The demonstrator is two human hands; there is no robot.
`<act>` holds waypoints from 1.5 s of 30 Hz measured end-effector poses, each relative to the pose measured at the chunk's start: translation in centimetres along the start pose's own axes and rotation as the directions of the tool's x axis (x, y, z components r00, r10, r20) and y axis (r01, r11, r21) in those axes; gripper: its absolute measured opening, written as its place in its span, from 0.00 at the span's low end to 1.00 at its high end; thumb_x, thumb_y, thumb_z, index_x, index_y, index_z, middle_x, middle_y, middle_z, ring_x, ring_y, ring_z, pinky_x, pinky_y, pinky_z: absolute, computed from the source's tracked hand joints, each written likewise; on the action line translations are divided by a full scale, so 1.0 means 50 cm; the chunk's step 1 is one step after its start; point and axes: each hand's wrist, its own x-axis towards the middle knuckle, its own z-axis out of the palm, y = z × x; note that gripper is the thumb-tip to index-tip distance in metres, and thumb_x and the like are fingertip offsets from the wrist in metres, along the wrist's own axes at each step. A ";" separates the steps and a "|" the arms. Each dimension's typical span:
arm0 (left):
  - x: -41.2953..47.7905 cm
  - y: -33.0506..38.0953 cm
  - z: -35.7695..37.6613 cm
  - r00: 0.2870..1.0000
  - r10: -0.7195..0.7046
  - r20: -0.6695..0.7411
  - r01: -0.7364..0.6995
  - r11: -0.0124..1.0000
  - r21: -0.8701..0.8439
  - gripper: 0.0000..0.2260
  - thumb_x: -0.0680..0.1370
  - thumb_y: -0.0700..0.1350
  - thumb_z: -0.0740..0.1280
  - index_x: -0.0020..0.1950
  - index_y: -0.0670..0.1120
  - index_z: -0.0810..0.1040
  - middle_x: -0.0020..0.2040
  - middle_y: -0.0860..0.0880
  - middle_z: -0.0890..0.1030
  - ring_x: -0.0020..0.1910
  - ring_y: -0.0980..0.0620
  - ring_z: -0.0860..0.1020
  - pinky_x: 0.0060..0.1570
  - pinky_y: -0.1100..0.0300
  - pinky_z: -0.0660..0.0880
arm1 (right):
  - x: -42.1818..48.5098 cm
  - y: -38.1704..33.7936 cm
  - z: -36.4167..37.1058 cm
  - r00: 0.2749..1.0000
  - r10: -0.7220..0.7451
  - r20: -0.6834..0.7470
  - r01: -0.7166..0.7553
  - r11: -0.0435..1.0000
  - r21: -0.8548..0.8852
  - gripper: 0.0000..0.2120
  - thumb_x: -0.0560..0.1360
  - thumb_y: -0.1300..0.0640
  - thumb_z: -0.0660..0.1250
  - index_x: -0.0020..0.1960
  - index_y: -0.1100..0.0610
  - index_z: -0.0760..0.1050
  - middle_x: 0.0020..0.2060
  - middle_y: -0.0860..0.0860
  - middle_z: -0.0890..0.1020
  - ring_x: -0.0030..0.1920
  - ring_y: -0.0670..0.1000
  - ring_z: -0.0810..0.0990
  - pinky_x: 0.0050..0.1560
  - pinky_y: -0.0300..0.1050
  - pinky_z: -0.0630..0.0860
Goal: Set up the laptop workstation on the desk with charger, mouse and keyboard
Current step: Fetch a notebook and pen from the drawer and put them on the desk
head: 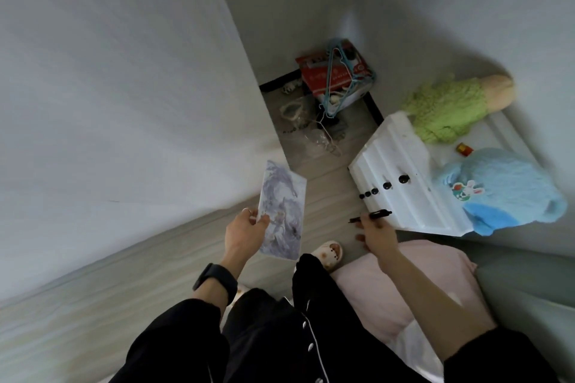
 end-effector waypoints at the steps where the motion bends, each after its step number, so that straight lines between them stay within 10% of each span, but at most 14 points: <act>1: 0.003 -0.017 -0.008 1.000 -0.002 0.002 0.002 1.000 0.006 0.13 0.79 0.53 0.64 0.61 0.49 0.77 0.51 0.51 0.82 0.48 0.49 0.79 0.46 0.58 0.71 | -0.013 0.001 0.018 0.999 -0.018 0.030 0.019 0.999 -0.037 0.11 0.82 0.49 0.64 0.44 0.53 0.76 0.45 0.53 0.84 0.33 0.50 0.79 0.31 0.40 0.70; 6: -0.008 -0.145 -0.074 0.999 -0.041 -0.017 0.040 0.999 -0.023 0.16 0.79 0.53 0.64 0.63 0.47 0.77 0.57 0.48 0.82 0.47 0.50 0.79 0.46 0.59 0.73 | -0.094 0.024 0.155 0.977 -0.108 0.186 0.158 0.947 -0.278 0.14 0.82 0.49 0.63 0.49 0.59 0.80 0.39 0.53 0.86 0.32 0.49 0.80 0.38 0.47 0.77; 12: -0.038 -0.358 -0.194 0.983 -0.172 -0.070 0.150 0.957 -0.248 0.18 0.78 0.54 0.67 0.64 0.46 0.77 0.55 0.46 0.84 0.48 0.47 0.82 0.52 0.54 0.78 | -0.208 0.038 0.362 0.924 -0.185 0.335 0.326 0.839 -0.435 0.15 0.82 0.54 0.63 0.49 0.66 0.79 0.34 0.53 0.81 0.27 0.45 0.76 0.26 0.32 0.70; 19: -0.087 -0.659 -0.368 0.924 -0.349 -0.157 0.221 0.821 -0.526 0.11 0.78 0.52 0.67 0.55 0.48 0.80 0.47 0.49 0.83 0.46 0.49 0.81 0.49 0.57 0.76 | -0.363 0.097 0.663 0.824 -0.217 0.524 0.525 0.639 -0.562 0.17 0.81 0.50 0.65 0.36 0.55 0.78 0.28 0.49 0.82 0.32 0.50 0.79 0.40 0.48 0.74; 28: -0.171 -0.984 -0.551 0.735 -0.641 -0.222 0.220 0.535 -0.816 0.17 0.76 0.56 0.68 0.60 0.48 0.79 0.51 0.49 0.82 0.54 0.44 0.80 0.58 0.51 0.77 | -0.627 0.164 1.038 0.599 -0.157 0.785 0.774 0.364 -0.518 0.17 0.80 0.48 0.64 0.37 0.55 0.77 0.27 0.47 0.82 0.29 0.44 0.78 0.41 0.45 0.74; 37: -0.261 -1.213 -0.673 0.519 -0.832 -0.196 -0.008 0.224 -0.974 0.15 0.75 0.55 0.70 0.56 0.48 0.79 0.45 0.51 0.84 0.42 0.52 0.83 0.34 0.62 0.74 | -0.831 0.256 1.325 0.391 0.020 0.920 0.893 0.232 -0.385 0.23 0.80 0.46 0.63 0.41 0.66 0.78 0.28 0.49 0.81 0.32 0.48 0.80 0.45 0.48 0.77; 45: -0.332 -1.439 -0.791 0.302 -0.945 -0.129 -0.211 0.066 -0.975 0.14 0.69 0.58 0.70 0.46 0.49 0.80 0.41 0.47 0.85 0.43 0.45 0.83 0.48 0.45 0.80 | -1.006 0.382 1.662 0.224 0.217 0.950 0.937 0.220 -0.271 0.21 0.80 0.46 0.65 0.39 0.62 0.77 0.28 0.48 0.80 0.34 0.52 0.78 0.47 0.56 0.79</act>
